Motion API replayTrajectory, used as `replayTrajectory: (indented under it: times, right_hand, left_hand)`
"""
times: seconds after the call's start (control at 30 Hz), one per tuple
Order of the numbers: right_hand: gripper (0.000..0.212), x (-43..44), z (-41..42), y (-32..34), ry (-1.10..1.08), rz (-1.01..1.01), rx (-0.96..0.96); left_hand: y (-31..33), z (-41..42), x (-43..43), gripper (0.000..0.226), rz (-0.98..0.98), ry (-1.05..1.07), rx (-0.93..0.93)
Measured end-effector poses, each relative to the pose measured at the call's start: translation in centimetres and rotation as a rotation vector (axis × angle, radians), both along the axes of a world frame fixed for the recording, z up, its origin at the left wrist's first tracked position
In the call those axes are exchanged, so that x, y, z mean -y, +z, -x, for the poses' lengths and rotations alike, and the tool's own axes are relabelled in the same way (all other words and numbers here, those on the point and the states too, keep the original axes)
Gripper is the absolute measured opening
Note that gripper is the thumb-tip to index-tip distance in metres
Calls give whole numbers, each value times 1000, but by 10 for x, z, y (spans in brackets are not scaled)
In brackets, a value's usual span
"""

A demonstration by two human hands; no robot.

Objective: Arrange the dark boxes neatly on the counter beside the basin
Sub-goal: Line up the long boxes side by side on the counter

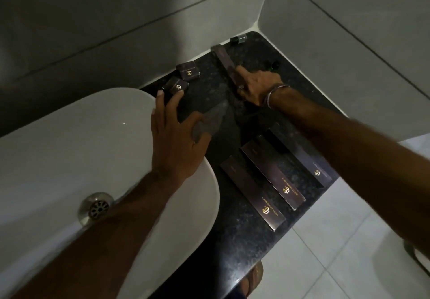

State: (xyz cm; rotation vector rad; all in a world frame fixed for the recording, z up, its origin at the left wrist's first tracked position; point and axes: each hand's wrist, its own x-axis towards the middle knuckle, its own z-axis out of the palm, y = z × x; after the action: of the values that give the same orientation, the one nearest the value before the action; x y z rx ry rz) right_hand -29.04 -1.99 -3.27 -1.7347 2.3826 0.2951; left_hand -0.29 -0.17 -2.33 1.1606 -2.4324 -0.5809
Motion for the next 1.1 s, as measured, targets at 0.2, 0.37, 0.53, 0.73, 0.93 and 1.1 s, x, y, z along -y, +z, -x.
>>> replayTrajectory:
  times: [0.2, 0.37, 0.53, 0.73, 0.93, 1.1]
  right_hand:
    - [69, -58, 35, 9, -62, -46, 30]
    - [54, -132, 64, 12, -143, -62, 88]
    - [48, -214, 70, 13, -245, -38, 148]
    - [44, -271, 50, 11, -361, -2, 192]
    - [42, -275, 44, 14, -379, 21, 210]
    - [45, -282, 45, 15, -397, 17, 221]
  left_hand:
    - [0, 0, 1, 43, 21, -4, -2]
    - [-2, -1, 1, 38, 37, -10, -19]
    - [-4, 0, 1, 28, 33, -7, -39]
    - [-2, 1, -1, 29, 19, 5, -44]
    - [1, 1, -2, 30, 4, 12, -62]
    - [2, 1, -2, 29, -3, 14, -63]
